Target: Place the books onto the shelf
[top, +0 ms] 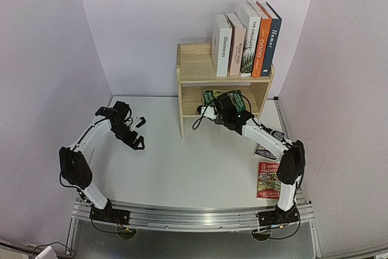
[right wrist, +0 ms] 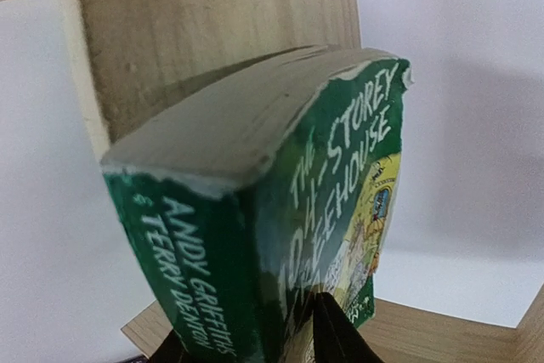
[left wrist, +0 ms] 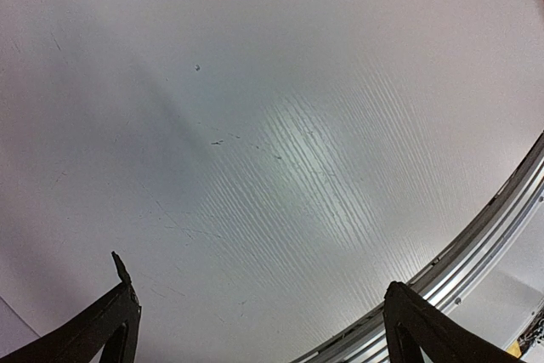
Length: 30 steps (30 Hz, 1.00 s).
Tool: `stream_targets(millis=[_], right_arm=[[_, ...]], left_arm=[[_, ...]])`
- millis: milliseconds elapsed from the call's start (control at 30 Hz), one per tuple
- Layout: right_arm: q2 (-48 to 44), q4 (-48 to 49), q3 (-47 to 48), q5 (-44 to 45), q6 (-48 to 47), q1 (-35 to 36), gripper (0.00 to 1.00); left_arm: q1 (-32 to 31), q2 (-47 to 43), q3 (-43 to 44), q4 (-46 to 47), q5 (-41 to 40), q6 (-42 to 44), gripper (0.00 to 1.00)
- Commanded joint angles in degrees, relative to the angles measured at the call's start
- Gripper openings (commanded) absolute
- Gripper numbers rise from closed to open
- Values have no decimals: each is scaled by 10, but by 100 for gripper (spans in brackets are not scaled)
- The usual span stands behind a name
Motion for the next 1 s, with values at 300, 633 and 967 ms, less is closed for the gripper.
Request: stream_targets(millis=[300,633,967], right_arm=[[-3,-89,65,-64,54,-2,54],[-23,-124,72,-115,67,-8,59],[14,-126,111,-126,89,-12,43]], left_arm=[[0,17,-1,-3,5,6,100],[0,19,-6,-5,4,7,100],[0,28,2,-7,6,7,100]])
